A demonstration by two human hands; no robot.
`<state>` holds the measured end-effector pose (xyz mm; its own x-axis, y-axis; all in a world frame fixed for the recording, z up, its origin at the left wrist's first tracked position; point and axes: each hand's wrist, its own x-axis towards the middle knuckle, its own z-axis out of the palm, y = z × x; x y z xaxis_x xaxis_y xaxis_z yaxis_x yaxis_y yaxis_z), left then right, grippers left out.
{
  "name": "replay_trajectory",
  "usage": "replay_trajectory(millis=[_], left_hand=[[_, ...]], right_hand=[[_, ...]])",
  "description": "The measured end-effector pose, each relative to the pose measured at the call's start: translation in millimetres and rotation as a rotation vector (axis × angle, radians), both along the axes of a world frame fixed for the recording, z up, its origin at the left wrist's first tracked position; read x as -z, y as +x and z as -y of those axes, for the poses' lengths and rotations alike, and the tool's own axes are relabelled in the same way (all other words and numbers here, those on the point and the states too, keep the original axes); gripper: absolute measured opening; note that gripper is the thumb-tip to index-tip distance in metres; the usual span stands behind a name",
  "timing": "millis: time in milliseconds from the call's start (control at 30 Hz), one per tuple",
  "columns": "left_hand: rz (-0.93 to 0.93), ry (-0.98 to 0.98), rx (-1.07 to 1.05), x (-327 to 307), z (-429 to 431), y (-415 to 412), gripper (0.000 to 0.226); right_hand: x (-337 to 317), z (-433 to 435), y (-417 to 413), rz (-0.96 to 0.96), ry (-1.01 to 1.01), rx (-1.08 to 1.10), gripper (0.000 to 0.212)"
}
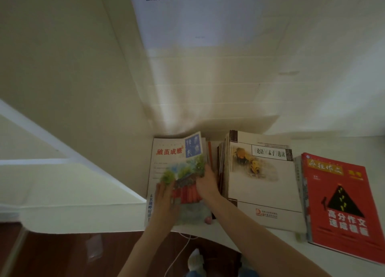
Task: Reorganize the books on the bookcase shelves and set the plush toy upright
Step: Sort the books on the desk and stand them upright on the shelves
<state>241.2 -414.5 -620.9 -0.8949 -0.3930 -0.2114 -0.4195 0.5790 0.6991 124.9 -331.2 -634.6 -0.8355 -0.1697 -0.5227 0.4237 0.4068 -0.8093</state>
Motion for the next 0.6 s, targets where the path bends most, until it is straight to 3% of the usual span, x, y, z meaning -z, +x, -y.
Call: replay_trajectory(millis=[133, 267, 400, 433, 533, 600], left_hand=[[0.230, -0.014, -0.119, -2, 16, -34, 0.066], [0.340, -0.134, -0.093, 6, 18, -48, 0.076], [0.310, -0.173, -0.090, 7, 16, -46, 0.074], [0.262, -0.277, -0.034, 11, 16, -45, 0.075], [0.289, -0.280, 0.130, 30, 20, -36, 0.084], [0.312, -0.294, 0.173, 39, 22, -32, 0.062]], right_hand=[[29, 4, -16, 0.010, -0.026, 0.003, 0.035], [17, 3, -16, 0.023, -0.215, 0.094, 0.054], [13, -2, -19, 0.039, 0.106, 0.072, 0.081], [12, -2, -21, 0.051, 0.165, 0.025, 0.077], [15, 5, -23, 0.081, 0.230, -0.138, 0.054], [18, 8, -24, 0.080, 0.234, -0.143, 0.054]])
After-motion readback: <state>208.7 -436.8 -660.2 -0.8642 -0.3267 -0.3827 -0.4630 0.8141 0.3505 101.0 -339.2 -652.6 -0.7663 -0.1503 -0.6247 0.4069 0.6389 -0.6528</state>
